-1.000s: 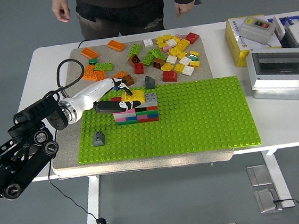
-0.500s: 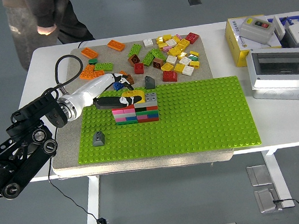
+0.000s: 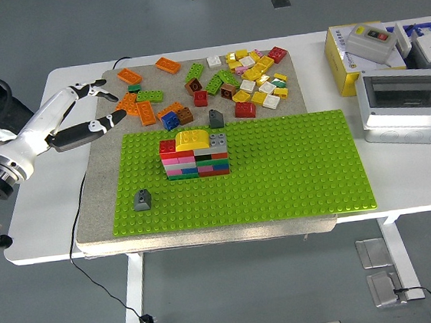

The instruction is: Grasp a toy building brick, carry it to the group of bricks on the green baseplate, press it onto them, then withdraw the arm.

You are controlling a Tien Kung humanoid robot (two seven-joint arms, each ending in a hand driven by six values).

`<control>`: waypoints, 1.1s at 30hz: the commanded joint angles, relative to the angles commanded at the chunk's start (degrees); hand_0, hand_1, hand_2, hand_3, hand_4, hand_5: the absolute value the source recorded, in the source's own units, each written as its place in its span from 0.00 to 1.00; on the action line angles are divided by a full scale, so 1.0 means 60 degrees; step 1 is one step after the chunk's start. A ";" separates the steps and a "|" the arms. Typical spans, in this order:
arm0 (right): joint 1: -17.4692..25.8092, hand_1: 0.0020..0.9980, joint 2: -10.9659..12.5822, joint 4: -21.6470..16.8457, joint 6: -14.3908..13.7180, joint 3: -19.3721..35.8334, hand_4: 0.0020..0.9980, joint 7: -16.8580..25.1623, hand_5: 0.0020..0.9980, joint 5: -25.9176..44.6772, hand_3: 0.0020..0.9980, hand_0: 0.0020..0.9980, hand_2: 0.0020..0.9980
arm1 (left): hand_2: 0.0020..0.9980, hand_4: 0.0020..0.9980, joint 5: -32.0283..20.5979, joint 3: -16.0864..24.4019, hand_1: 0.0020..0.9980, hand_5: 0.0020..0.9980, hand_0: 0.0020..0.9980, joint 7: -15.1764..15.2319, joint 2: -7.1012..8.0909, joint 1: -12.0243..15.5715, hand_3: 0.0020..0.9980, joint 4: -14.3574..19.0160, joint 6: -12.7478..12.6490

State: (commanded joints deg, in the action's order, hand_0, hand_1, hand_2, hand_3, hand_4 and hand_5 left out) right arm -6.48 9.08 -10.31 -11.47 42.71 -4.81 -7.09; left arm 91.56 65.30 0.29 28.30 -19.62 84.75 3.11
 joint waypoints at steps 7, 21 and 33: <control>0.0010 0.71 -0.0039 0.0000 -0.0014 0.0095 0.55 -0.0032 0.87 -0.0059 0.73 0.78 0.75 | 0.97 0.75 0.0360 -0.0156 0.96 0.54 0.99 0.0339 -0.0315 0.1137 0.85 -0.1153 -0.0277; -0.0046 0.71 -0.0038 0.0000 0.0120 0.0181 0.56 -0.0076 0.88 -0.0259 0.74 0.78 0.75 | 1.00 0.68 0.1716 -0.1257 0.99 0.38 1.00 0.0346 -0.0185 0.1137 0.84 -0.1619 -0.0880; -0.0122 0.71 -0.0030 0.0000 0.0184 0.0185 0.56 -0.0056 0.88 -0.0268 0.74 0.78 0.75 | 1.00 0.65 0.2759 -0.2650 0.99 0.34 1.00 0.0222 -0.0093 0.0542 0.84 -0.2141 -0.1681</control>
State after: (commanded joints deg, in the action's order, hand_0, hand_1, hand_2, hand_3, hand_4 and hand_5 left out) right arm -7.22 8.90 -10.31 -10.37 43.82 -5.15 -8.70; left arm 108.12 49.39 1.62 27.74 -16.37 71.90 -6.97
